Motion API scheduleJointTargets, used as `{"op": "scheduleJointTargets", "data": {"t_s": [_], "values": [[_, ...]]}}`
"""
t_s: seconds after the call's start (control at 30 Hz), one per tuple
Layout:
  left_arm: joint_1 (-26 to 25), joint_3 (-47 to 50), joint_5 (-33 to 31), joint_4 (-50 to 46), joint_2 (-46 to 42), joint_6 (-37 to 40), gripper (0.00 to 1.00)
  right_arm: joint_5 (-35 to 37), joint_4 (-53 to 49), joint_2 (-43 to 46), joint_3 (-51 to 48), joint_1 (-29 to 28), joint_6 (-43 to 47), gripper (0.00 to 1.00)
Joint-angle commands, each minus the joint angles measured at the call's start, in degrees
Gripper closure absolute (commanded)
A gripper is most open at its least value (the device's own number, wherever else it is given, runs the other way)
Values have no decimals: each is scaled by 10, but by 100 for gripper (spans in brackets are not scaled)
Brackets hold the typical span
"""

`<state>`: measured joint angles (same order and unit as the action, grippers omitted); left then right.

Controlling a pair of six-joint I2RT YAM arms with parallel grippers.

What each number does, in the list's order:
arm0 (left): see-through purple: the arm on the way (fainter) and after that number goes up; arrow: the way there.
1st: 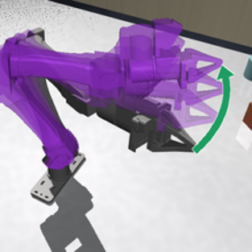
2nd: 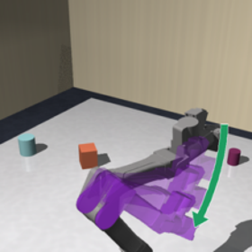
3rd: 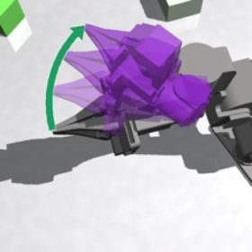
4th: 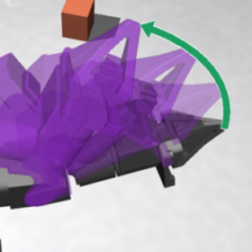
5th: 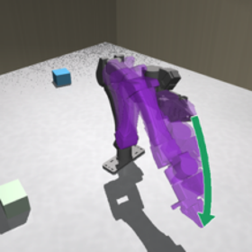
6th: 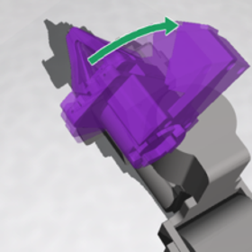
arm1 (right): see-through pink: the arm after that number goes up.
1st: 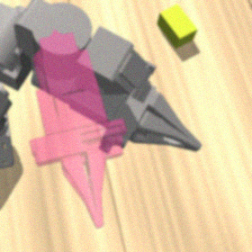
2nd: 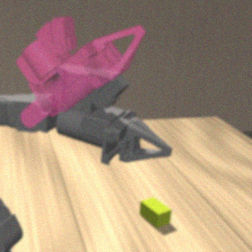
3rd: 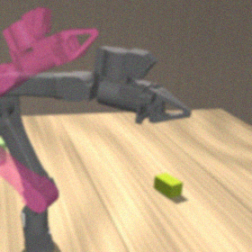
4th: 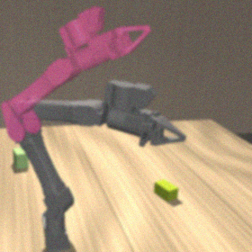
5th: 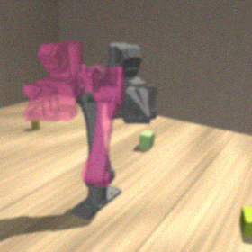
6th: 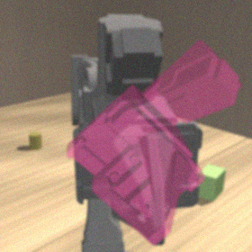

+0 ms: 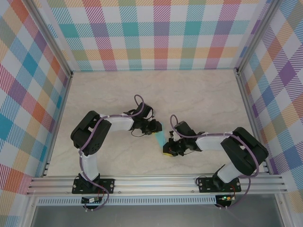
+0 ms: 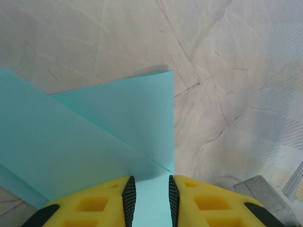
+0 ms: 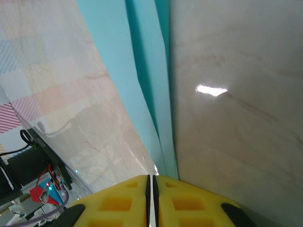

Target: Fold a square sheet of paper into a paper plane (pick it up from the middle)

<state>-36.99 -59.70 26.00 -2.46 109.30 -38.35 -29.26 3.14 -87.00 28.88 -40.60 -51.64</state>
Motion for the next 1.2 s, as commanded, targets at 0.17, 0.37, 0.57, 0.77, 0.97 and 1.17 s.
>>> {"op": "scheduleJointTargets", "data": {"t_s": [0.17,0.37,0.57,0.77,0.97,1.17], "values": [[0,19,-40,-28,20,-2,71,34,-85,59,23,-3,23,83],[0,25,-46,-19,14,-12,71,69,-20,41,68,-4,16,81],[-1,25,-41,-18,14,-11,71,55,20,-30,101,-3,-4,81],[-1,22,-38,-13,19,-16,70,61,58,-60,89,-1,-31,81],[0,21,-38,-12,19,-15,70,61,21,-84,73,9,-16,81],[0,11,-48,-28,6,-6,68,55,21,-110,49,9,-20,85]]}}
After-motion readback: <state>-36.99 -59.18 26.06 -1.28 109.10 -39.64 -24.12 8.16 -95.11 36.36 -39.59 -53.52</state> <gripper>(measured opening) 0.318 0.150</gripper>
